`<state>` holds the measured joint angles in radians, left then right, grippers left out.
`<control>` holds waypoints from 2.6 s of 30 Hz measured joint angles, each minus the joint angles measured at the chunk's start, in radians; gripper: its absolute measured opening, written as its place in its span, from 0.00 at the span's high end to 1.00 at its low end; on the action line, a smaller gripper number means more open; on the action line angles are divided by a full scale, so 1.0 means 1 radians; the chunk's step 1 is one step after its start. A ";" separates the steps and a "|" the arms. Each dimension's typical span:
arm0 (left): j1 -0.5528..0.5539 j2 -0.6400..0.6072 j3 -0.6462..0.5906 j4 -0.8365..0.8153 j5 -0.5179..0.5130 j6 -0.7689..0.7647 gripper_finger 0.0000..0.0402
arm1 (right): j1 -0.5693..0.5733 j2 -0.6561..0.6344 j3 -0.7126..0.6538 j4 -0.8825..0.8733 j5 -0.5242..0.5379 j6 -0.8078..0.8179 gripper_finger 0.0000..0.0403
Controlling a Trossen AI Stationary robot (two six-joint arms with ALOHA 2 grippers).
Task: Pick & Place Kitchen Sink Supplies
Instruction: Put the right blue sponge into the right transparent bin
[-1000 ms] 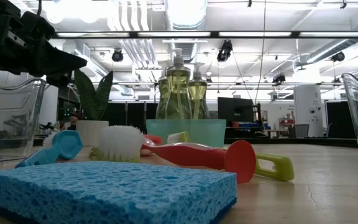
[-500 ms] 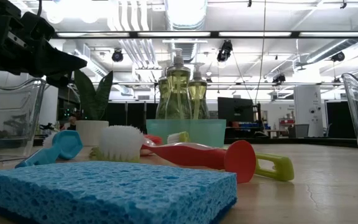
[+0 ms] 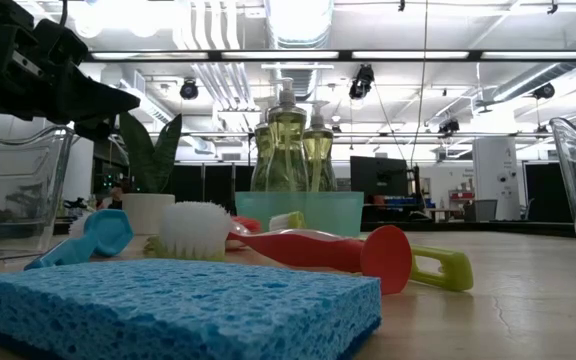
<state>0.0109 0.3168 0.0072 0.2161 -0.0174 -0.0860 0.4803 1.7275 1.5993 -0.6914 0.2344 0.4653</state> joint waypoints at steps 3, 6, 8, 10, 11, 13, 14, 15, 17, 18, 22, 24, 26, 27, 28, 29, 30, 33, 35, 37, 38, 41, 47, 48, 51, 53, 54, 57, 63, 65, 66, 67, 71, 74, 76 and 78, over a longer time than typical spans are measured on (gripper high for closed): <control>0.000 0.000 0.000 0.000 0.000 0.000 1.00 | -0.001 0.000 0.000 0.044 -0.023 0.006 0.82; 0.000 0.000 0.000 0.000 0.000 0.000 1.00 | -0.001 0.000 0.000 0.054 -0.044 0.021 0.81; 0.000 0.000 0.000 0.000 0.000 0.000 1.00 | 0.000 0.006 0.000 0.058 -0.045 0.045 0.78; 0.000 0.000 0.000 0.000 0.000 0.000 1.00 | 0.000 0.010 0.000 0.054 -0.045 0.062 0.74; -0.001 0.000 0.000 0.000 0.000 0.000 1.00 | -0.001 0.019 -0.001 0.056 -0.045 0.074 0.72; -0.001 0.000 0.000 0.000 0.000 0.000 1.00 | -0.001 0.039 0.000 0.063 -0.044 0.098 0.66; -0.001 0.000 0.000 -0.001 0.000 0.000 1.00 | -0.001 0.050 -0.002 0.052 -0.045 0.104 0.63; -0.001 0.001 0.000 -0.002 0.000 0.000 1.00 | -0.001 0.066 -0.003 0.049 -0.045 0.111 0.60; -0.001 0.000 0.000 -0.005 0.000 0.000 1.00 | -0.001 0.088 -0.003 0.049 -0.046 0.146 0.54; -0.001 0.001 0.000 -0.006 0.000 0.000 1.00 | -0.001 0.100 -0.003 0.036 -0.051 0.168 0.51; -0.001 0.005 0.000 -0.010 0.000 0.000 1.00 | -0.001 0.155 -0.003 0.033 -0.084 0.191 0.44; -0.001 0.005 0.000 -0.011 0.000 0.000 1.00 | -0.001 0.184 -0.002 0.055 -0.089 0.214 0.42; -0.001 0.006 0.000 -0.012 0.000 0.000 1.00 | -0.001 0.209 0.001 0.053 -0.097 0.217 0.41; 0.000 0.006 0.000 -0.015 0.000 0.000 1.00 | -0.001 0.224 0.007 0.057 -0.102 0.215 0.41; 0.000 0.006 0.000 -0.017 0.000 0.000 1.00 | -0.003 0.240 0.014 0.061 -0.104 0.207 0.41; 0.000 0.007 0.000 -0.017 0.000 0.000 1.00 | -0.007 0.256 0.019 0.060 -0.108 0.196 0.40; 0.000 0.008 0.000 -0.018 0.000 0.000 1.00 | -0.012 0.276 0.030 0.058 -0.113 0.191 0.40; 0.000 0.010 0.000 -0.020 0.000 0.000 1.00 | -0.029 0.328 0.076 0.060 -0.145 0.190 0.41; 0.000 0.010 0.000 -0.025 0.000 0.000 1.00 | -0.038 0.364 0.116 0.062 -0.162 0.189 0.42; 0.000 0.012 0.000 -0.026 0.000 0.000 1.00 | -0.042 0.399 0.153 0.059 -0.195 0.183 0.42; 0.000 0.012 0.000 -0.026 0.000 0.000 1.00 | -0.045 0.416 0.172 0.059 -0.220 0.181 0.43; 0.000 0.014 0.000 -0.030 0.000 0.000 1.00 | -0.048 0.449 0.220 0.028 -0.286 0.178 0.44; 0.000 0.014 0.000 -0.033 0.000 0.000 1.00 | -0.050 0.483 0.284 -0.038 -0.319 0.179 0.44; 0.000 0.014 0.000 -0.033 0.000 0.000 1.00 | -0.051 0.484 0.289 -0.045 -0.318 0.164 0.44; 0.000 0.014 0.000 -0.034 0.000 0.000 1.00 | -0.061 0.479 0.299 -0.024 -0.301 0.148 0.44; 0.000 0.014 0.000 -0.034 0.000 0.000 1.00 | -0.072 0.476 0.300 -0.029 -0.270 0.170 0.44; 0.000 0.014 0.000 -0.035 0.000 0.000 1.00 | -0.074 0.476 0.301 -0.028 -0.262 0.184 0.44; 0.000 0.014 0.000 -0.035 0.000 0.000 1.00 | -0.076 0.476 0.296 -0.020 -0.256 0.226 0.44; 0.000 0.014 0.000 -0.036 0.000 0.000 1.00 | -0.048 0.482 0.239 0.052 -0.218 0.269 0.44; 0.000 0.014 0.000 -0.036 0.000 0.000 1.00 | -0.045 0.482 0.212 0.060 -0.190 0.313 0.44; 0.000 0.014 0.000 -0.036 0.000 0.000 1.00 | -0.043 0.482 0.202 0.060 -0.181 0.333 0.44; 0.000 0.014 0.000 -0.037 0.000 0.000 1.00 | -0.043 0.482 0.190 0.071 -0.179 0.344 0.44; -0.001 0.014 0.000 -0.037 0.000 0.000 1.00 | -0.037 0.494 0.153 0.106 -0.179 0.371 0.44; -0.001 0.014 0.000 -0.037 0.000 0.000 1.00 | -0.032 0.516 0.148 0.109 -0.180 0.375 0.44; -0.001 0.014 0.000 -0.037 0.000 0.000 1.00 | -0.029 0.532 0.148 0.131 -0.180 0.375 0.44; -0.001 0.014 0.000 -0.037 0.000 0.000 1.00 | -0.027 0.548 0.152 0.137 -0.182 0.375 0.44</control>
<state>0.0101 0.3309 0.0071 0.1787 -0.0171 -0.0860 0.4529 2.2758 1.7513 -0.5546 0.0523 0.8401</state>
